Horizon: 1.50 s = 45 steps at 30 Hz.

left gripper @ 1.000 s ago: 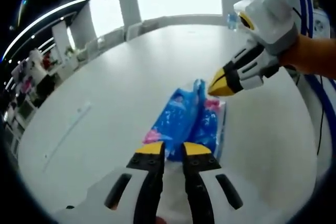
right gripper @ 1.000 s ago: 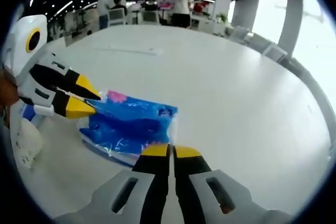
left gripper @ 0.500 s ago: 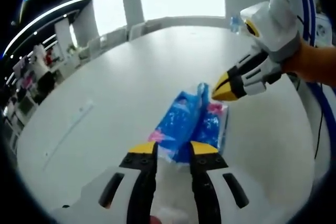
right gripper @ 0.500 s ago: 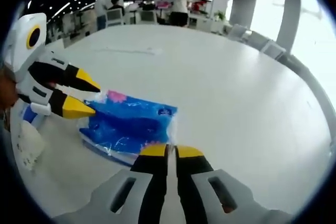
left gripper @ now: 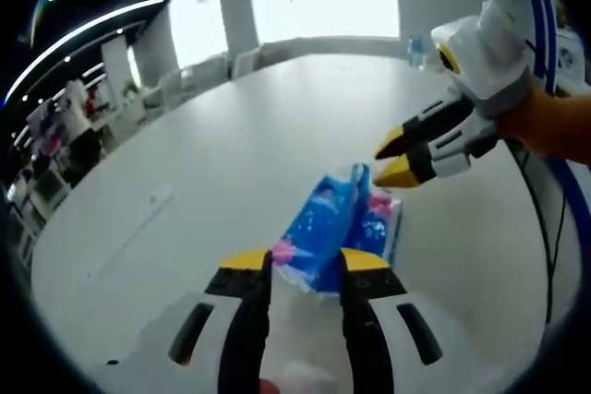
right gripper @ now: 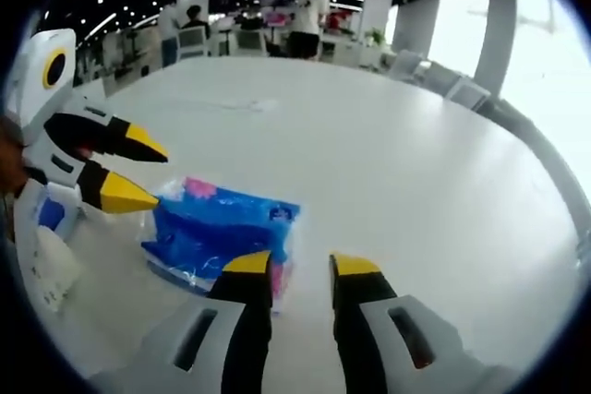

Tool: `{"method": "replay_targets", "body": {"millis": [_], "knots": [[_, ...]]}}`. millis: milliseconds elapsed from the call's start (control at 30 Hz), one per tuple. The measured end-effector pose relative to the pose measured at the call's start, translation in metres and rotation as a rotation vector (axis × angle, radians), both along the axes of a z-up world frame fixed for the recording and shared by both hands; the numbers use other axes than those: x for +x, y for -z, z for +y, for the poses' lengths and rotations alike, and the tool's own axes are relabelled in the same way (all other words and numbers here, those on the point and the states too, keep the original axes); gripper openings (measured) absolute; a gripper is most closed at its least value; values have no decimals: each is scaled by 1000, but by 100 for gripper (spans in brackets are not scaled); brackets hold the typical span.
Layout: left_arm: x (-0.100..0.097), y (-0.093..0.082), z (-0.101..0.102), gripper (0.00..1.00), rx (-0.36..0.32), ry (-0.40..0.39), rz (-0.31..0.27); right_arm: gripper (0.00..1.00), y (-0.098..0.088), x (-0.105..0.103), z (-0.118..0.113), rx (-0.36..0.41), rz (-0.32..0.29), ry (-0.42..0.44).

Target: Arrange the tabletop items into an orderly group along one side of the table until the central work area is clear of visible clutter.

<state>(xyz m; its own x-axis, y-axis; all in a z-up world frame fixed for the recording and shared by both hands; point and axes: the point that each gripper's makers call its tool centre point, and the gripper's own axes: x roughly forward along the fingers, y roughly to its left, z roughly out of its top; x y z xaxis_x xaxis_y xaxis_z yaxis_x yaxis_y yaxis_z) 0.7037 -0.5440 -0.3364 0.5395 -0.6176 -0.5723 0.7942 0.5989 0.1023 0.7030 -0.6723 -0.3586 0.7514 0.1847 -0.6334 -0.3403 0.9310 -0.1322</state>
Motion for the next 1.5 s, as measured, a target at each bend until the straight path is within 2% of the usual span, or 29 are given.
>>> {"method": "replay_targets", "body": {"millis": [167, 367, 767, 1167, 1500], "knots": [[1, -6, 3, 31, -10, -12, -3, 46, -7, 2, 1, -3, -24, 19], [0, -13, 7, 37, -27, -25, 1, 49, -12, 1, 4, -3, -34, 20], [-8, -25, 12, 46, -59, -36, 4, 48, -26, -1, 19, -5, -56, -8], [-13, -41, 22, 48, -69, -49, -19, 48, -43, -4, 29, -4, -82, -25], [-19, -51, 39, 49, -70, -73, -35, 48, -55, -5, 48, -6, -96, -55]]}}
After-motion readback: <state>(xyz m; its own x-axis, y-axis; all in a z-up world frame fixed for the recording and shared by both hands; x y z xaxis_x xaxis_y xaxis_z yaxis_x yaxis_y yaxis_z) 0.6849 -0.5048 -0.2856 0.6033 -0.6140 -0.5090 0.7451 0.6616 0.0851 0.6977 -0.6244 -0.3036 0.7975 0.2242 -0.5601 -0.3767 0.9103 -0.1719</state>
